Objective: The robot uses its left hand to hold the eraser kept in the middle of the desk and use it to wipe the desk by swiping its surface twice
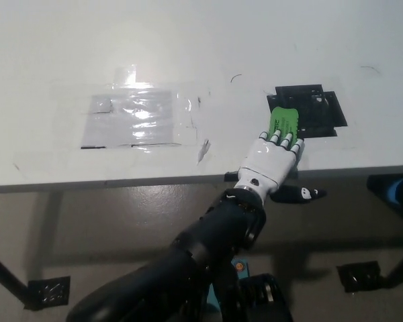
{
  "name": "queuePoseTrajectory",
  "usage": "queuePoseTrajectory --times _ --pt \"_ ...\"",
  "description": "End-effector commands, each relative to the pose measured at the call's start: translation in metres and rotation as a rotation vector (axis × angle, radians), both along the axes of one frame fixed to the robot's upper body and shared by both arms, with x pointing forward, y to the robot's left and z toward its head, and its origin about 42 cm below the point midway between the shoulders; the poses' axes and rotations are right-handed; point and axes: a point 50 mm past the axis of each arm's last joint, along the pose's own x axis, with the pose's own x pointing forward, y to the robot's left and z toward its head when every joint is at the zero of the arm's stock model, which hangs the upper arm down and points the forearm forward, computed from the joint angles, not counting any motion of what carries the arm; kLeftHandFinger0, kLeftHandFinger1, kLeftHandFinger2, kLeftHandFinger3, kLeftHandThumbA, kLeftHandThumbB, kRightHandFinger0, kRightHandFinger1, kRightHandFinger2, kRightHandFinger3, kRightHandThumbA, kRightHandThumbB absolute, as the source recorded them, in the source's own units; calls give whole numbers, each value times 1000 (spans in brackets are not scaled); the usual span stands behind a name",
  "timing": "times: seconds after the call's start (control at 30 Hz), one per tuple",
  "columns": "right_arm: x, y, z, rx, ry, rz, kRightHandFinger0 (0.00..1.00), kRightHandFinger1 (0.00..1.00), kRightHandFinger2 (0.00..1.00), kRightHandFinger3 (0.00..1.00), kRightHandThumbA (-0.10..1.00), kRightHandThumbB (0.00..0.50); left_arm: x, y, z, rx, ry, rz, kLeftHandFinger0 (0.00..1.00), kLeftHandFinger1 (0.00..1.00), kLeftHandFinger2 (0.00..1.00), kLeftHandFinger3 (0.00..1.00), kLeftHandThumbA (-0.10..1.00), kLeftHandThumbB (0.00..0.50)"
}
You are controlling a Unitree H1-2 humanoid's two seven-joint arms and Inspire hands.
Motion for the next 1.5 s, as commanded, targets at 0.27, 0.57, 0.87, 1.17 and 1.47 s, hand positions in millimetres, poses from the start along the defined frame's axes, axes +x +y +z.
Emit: queuePoseTrajectory --times 0.27,0.57,0.87,1.17,1.47 --pt "-5 -10 28 -12 -121 -62 1000 1000 1000 1000 1000 210 3 69 -58 241 277 122 1000 1000 1000 1000 1000 500" --pt "-10 -13 25 10 -127 -86 1000 1000 1000 1000 1000 229 4 128 -79 121 374 293 1000 1000 1000 1000 1000 500" --pt "-15 -17 20 18 -133 -101 1000 1000 1000 1000 1000 218 3 191 -89 64 381 420 1000 1000 1000 1000 1000 500" --pt "-20 -20 17 9 -123 -118 1000 1000 1000 1000 1000 223 -6 242 -96 13 409 539 1000 1000 1000 1000 1000 500" --pt "-25 -22 15 23 -121 -137 1000 1000 1000 1000 1000 227 -22 282 -107 43 438 625 1000 1000 1000 1000 1000 500"
